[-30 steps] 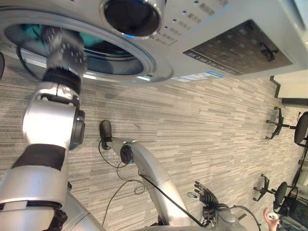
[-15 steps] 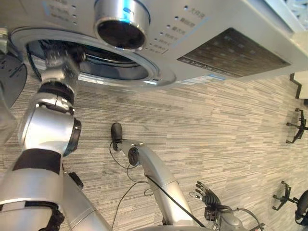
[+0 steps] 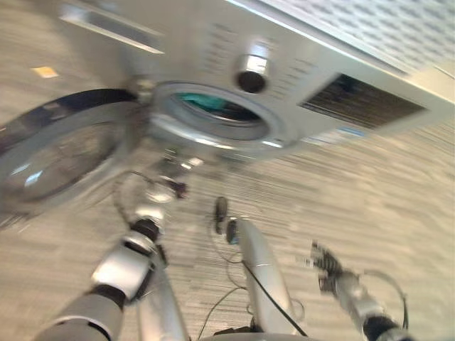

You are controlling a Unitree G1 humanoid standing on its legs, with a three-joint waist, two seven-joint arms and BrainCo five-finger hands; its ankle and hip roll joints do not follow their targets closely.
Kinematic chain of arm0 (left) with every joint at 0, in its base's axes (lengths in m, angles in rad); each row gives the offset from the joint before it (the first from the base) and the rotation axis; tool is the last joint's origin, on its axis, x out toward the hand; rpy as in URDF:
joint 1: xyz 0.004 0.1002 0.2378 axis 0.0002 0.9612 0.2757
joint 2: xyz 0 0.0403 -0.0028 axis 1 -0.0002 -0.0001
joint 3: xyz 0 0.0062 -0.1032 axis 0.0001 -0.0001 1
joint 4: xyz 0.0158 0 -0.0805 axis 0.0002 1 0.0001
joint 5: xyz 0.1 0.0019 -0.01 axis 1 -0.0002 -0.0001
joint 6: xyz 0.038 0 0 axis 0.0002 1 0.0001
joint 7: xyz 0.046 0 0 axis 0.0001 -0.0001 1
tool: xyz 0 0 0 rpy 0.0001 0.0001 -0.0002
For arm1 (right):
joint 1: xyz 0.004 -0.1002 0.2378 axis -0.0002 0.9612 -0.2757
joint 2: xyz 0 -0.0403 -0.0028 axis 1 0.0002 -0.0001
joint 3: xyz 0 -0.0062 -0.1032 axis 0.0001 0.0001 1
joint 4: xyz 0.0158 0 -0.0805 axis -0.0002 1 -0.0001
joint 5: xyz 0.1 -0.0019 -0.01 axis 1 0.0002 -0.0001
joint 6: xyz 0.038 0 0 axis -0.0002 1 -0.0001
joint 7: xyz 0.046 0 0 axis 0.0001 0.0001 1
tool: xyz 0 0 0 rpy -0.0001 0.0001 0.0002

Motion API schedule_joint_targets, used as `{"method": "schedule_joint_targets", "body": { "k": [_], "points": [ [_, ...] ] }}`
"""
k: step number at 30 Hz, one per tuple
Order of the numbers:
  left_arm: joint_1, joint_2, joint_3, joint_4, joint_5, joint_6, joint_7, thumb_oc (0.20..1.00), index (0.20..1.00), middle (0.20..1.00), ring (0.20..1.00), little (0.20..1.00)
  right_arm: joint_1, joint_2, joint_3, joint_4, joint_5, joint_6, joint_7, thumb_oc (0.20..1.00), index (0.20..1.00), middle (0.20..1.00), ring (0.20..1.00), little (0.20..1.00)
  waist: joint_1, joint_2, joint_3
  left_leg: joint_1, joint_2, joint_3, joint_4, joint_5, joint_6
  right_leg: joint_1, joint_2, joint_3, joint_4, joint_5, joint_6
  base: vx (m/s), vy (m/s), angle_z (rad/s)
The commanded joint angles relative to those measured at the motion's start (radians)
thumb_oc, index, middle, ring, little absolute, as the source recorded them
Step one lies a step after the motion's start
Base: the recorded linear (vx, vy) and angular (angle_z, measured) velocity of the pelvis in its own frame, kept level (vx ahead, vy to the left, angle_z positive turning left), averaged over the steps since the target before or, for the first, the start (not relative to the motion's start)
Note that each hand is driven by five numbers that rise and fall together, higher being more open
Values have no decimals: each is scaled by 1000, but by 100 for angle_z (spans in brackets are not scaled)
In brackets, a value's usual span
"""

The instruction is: Grab the laundry basket,head to the washer,open it,put in the laundry and shut it.

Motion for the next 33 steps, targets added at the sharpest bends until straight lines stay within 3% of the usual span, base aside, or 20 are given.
{"method": "schedule_joint_targets", "body": {
  "k": [1,3,4,5,8,9,15,16,19,21,25,28,30,33],
  "points": [
    [-36,51,49,17,54,-45,10,1000,1000,1000,1000,1000,101,-40,-17,20,-32,4,-54,1000,1000,1000,1000,1000,-33,11,120,138,-9,21,77,-63,66,138,-13,20,-129,94,110,-13,140,0],
    [54,40,43,-11,111,-48,12,1000,1000,1000,1000,1000,93,-30,-43,77,-45,4,-60,1000,1000,1000,1000,1000,-15,36,120,215,-30,29,13,-49,71,207,-24,17,-168,102,116,-1,117,11],
    [117,44,55,-32,122,-50,-1,1000,1000,1000,1000,1000,99,-24,-67,115,-45,4,-55,1000,1000,1000,1000,1000,-7,47,105,255,-52,37,-48,-3,76,252,-37,12,-221,138,112,9,140,21],
    [156,38,56,-43,124,-51,-11,1000,1000,1000,1000,1000,103,-27,-76,121,-49,11,-52,1000,1000,1000,1000,1000,2,59,97,281,-63,36,-73,1,80,277,-42,12,-234,142,114,37,139,22],
    [300,34,74,-85,125,-50,-59,1000,1000,1000,1000,1000,136,-29,-118,158,-72,22,-38,1000,1000,1000,1000,1000,23,94,41,403,-87,42,-211,40,78,399,-49,-1,-336,175,128,144,92,8],
    [381,44,74,-139,117,-46,-95,1000,1000,1000,1000,1000,151,-28,-143,171,-75,32,-29,1000,1000,1000,1000,1000,36,117,-1,475,-105,42,-310,79,76,469,-49,-16,-400,201,138,143,65,-2],
    [540,80,83,-219,164,-26,-167,1000,1000,1000,1000,1000,215,-35,-172,192,-101,55,27,1000,1000,1000,1000,1000,55,148,-107,600,-108,34,-483,148,65,595,-50,-45,-517,229,155,127,34,4],
    [617,118,90,-304,167,-19,-201,1000,1000,1000,1000,1000,245,-41,-205,174,-95,64,47,1000,1000,1000,1000,1000,56,158,-156,644,-100,38,-532,166,62,640,-54,-57,-563,242,162,128,21,11],
    [689,165,91,-388,172,-15,-236,1000,1000,1000,1000,1000,269,-59,-230,161,-92,65,67,1000,1000,1000,1000,1000,59,168,-195,681,-90,43,-574,180,59,680,-52,-60,-601,250,169,100,31,5],
    [761,197,104,-377,197,3,-281,1000,1000,1000,1000,1000,288,-115,-257,91,-100,57,103,1000,1000,1000,1000,1000,59,173,-241,733,-83,53,-626,195,57,718,-46,-51,-642,267,179,122,63,2],
    [781,137,140,-167,240,25,-298,1000,1000,1000,1000,1000,324,-242,-309,-36,-63,49,178,1000,1000,1000,1000,1000,53,160,-294,780,-79,91,-682,212,47,749,-42,-33,-703,302,191,57,50,-25],
    [774,90,158,-46,207,34,-323,1000,1000,1000,1000,1000,290,-394,-348,-17,-72,48,198,1000,1000,1000,1000,1000,47,149,-319,792,-77,114,-683,204,44,761,-42,-16,-738,326,199,18,45,-23],
    [780,88,163,-50,200,30,-342,1000,1000,1000,1000,1000,275,-540,-373,-5,-133,46,219,1000,1000,1000,1000,1000,47,141,-325,802,-77,125,-683,197,45,768,-41,-6,-748,339,206,7,51,-22],
    [798,90,153,-50,193,36,-367,1000,1000,1000,1000,1000,234,-685,-376,22,-189,42,239,1000,1000,1000,1000,1000,48,124,-339,801,-80,133,-683,196,47,770,-45,-2,-752,344,210,21,49,-22]
  ]
}}
